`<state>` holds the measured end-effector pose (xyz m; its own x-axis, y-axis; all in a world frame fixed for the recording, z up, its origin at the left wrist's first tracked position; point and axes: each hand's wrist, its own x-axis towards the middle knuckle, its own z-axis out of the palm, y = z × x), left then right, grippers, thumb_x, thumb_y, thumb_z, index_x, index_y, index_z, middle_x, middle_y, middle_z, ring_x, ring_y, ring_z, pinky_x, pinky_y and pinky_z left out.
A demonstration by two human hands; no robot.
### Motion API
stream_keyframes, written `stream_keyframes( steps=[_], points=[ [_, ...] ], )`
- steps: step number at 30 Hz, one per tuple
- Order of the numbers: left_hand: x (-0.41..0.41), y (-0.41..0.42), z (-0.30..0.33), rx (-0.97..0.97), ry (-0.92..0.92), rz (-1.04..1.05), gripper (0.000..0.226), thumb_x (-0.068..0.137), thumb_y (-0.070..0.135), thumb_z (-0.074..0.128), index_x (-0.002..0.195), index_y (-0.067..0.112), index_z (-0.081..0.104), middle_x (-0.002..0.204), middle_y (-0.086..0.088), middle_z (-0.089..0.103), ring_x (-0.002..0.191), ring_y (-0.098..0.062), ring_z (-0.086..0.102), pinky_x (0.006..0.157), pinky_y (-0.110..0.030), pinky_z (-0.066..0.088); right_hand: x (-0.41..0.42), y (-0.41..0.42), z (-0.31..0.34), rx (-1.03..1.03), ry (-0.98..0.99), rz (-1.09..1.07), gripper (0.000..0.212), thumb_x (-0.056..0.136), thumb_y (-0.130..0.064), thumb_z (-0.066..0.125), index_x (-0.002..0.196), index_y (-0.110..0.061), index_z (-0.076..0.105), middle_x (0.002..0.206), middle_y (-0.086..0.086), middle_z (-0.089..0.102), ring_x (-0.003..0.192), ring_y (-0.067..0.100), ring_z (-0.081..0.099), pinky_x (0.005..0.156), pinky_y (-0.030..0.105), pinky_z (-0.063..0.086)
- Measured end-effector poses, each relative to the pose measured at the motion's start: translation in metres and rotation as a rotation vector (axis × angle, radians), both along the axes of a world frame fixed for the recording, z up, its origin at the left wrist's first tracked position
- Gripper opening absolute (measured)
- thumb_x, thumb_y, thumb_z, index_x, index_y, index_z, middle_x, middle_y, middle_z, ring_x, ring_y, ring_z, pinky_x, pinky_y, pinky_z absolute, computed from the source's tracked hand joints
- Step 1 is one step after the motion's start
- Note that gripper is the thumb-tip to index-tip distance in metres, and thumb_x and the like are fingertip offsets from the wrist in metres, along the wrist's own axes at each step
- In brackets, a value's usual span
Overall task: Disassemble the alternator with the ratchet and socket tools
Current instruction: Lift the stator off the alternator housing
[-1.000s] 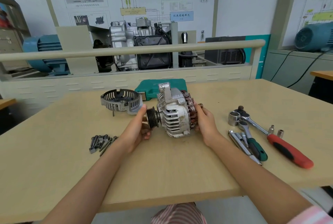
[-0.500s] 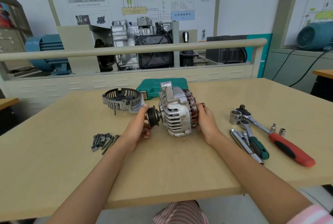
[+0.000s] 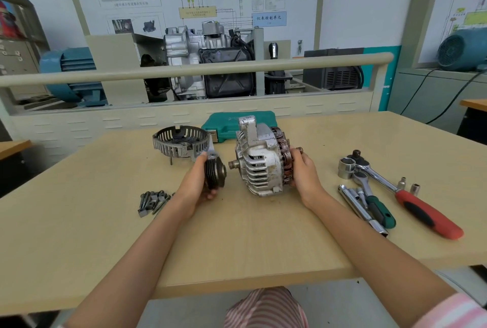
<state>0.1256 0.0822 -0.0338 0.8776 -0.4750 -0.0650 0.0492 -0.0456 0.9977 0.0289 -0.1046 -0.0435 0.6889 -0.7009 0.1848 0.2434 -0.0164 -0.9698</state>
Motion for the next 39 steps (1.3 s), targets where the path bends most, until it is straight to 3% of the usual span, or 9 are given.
stream_keyframes(
  steps=[5,9,12,14,18,21,24,37,39],
  points=[
    [0.005,0.006,-0.003,0.196,-0.182,0.166,0.028,0.096,0.026,0.047,0.109,0.005,0.058,0.076,-0.009,0.062,0.046,-0.015,0.05,0.041,-0.022,0.04,-0.001,0.001,0.0,-0.003,-0.001,-0.014,0.024,0.097,-0.03,0.041,0.082,-0.022,0.059,0.081,-0.004,0.065,0.076,0.01,0.06,0.067,0.027,0.047],
    [0.0,0.005,-0.002,0.266,-0.302,0.154,0.035,0.096,0.039,0.044,0.097,0.01,0.063,0.081,-0.006,0.064,0.051,-0.015,0.051,0.047,-0.024,0.041,-0.003,0.002,0.001,0.001,-0.007,-0.011,0.024,0.096,-0.03,0.042,0.081,-0.022,0.058,0.078,-0.004,0.064,0.074,0.009,0.059,0.065,0.026,0.045],
    [-0.007,0.002,-0.003,0.362,-0.522,0.113,0.029,0.094,0.042,0.044,0.098,0.019,0.061,0.09,-0.002,0.062,0.079,-0.018,0.055,0.065,-0.026,0.041,-0.004,0.003,0.001,-0.006,-0.004,-0.012,0.025,0.096,-0.03,0.041,0.081,-0.022,0.059,0.077,-0.005,0.064,0.071,0.007,0.058,0.059,0.024,0.043],
    [-0.008,0.002,-0.004,0.388,-0.605,0.019,0.025,0.094,0.031,0.046,0.114,0.021,0.057,0.108,-0.001,0.057,0.102,-0.018,0.053,0.076,-0.023,0.04,-0.003,0.002,0.001,-0.009,-0.005,-0.01,0.024,0.097,-0.03,0.041,0.082,-0.022,0.059,0.078,-0.005,0.065,0.072,0.007,0.059,0.059,0.024,0.043],
    [-0.009,0.01,-0.011,0.644,-0.726,-0.207,0.073,0.079,0.042,0.053,0.145,0.028,0.025,0.136,0.001,0.038,0.119,-0.017,0.028,0.096,-0.033,0.028,-0.003,0.001,0.001,-0.02,0.0,-0.012,0.025,0.097,-0.031,0.041,0.082,-0.021,0.059,0.08,-0.004,0.065,0.074,0.009,0.059,0.062,0.026,0.044],
    [-0.012,0.005,-0.013,0.722,-0.881,-0.075,0.079,0.08,0.052,0.063,0.145,0.023,0.029,0.136,0.0,0.043,0.121,-0.022,0.03,0.1,-0.035,0.026,-0.002,0.001,0.0,-0.006,-0.008,-0.009,0.025,0.096,-0.031,0.042,0.08,-0.022,0.059,0.077,-0.005,0.065,0.074,0.01,0.059,0.064,0.027,0.044],
    [-0.008,0.0,-0.012,0.682,-0.907,-0.025,0.07,0.082,0.046,0.064,0.141,0.018,0.038,0.134,-0.006,0.048,0.121,-0.024,0.033,0.1,-0.033,0.03,-0.001,0.0,-0.001,0.005,-0.008,-0.008,0.025,0.096,-0.03,0.043,0.08,-0.022,0.06,0.08,-0.004,0.066,0.079,0.013,0.061,0.075,0.032,0.047],
    [0.045,0.046,0.005,1.041,-0.881,0.175,0.062,0.09,0.02,0.054,0.145,0.012,0.029,0.144,-0.014,0.042,0.129,-0.034,0.038,0.106,-0.038,0.032,-0.002,0.001,0.0,0.024,-0.016,-0.016,0.025,0.096,-0.028,0.043,0.078,-0.019,0.058,0.079,-0.001,0.064,0.078,0.016,0.059,0.073,0.033,0.047],
    [0.031,0.04,0.011,0.919,-0.979,0.194,0.062,0.09,0.016,0.052,0.146,0.01,0.027,0.15,-0.012,0.034,0.136,-0.028,0.032,0.111,-0.036,0.026,-0.002,0.002,0.0,0.021,-0.008,-0.031,0.023,0.095,-0.028,0.045,0.078,-0.019,0.058,0.078,0.0,0.063,0.08,0.017,0.059,0.076,0.037,0.047]
  ],
)
